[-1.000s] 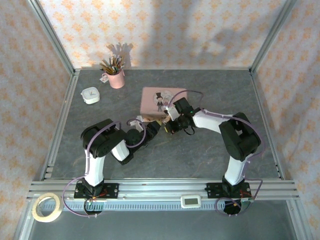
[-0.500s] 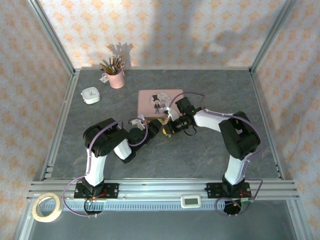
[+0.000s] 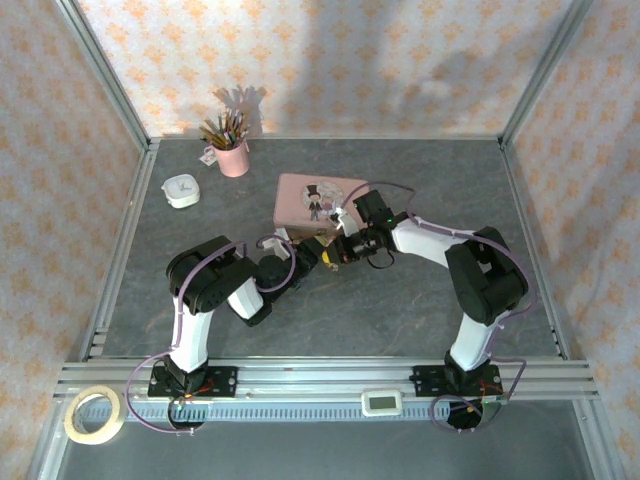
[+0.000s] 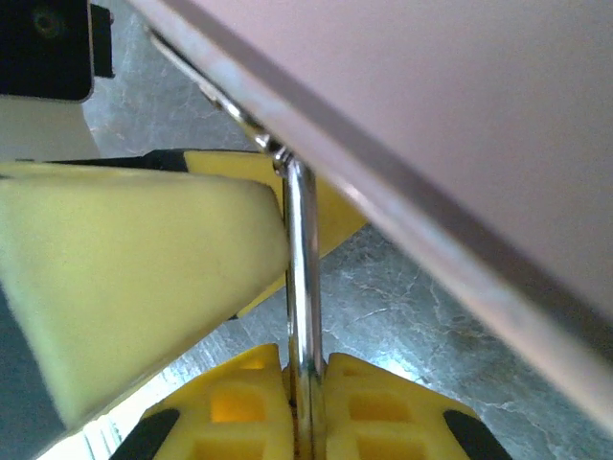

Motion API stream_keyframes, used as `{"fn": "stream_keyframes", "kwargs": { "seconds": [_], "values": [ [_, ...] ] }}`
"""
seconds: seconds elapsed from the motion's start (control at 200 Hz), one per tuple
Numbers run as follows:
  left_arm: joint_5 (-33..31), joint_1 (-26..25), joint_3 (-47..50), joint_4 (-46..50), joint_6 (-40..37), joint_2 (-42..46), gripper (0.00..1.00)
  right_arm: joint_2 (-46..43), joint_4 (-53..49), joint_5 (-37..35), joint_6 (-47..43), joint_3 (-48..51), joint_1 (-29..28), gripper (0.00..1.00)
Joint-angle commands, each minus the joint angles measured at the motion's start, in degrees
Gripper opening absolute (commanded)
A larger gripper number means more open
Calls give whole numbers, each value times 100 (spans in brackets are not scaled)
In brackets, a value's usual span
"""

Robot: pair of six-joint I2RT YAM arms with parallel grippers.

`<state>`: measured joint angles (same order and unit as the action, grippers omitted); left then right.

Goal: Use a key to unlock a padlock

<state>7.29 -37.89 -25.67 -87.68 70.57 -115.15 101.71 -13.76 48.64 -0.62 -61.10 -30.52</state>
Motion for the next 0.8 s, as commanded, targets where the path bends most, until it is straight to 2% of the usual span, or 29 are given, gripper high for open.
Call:
{"fn": "stream_keyframes", "kwargs": {
  "seconds": [0.0,0.26,0.52,0.796],
  "values": [
    [-190,-61,51,-206,28,-105,48,-230,391,-499,238,15,-23,0],
    [-103,-133,-246,-361,166,-305,39,-241,1131,-382,584,384,-161,0],
    [-79,-278,-443,-399,285,-467,37,-205,1394,-318,728,432,-219,0],
    [-76,-278,-448,-623,372,-634,0,-202,1303,-360,631,450,-235,3]
  ]
}}
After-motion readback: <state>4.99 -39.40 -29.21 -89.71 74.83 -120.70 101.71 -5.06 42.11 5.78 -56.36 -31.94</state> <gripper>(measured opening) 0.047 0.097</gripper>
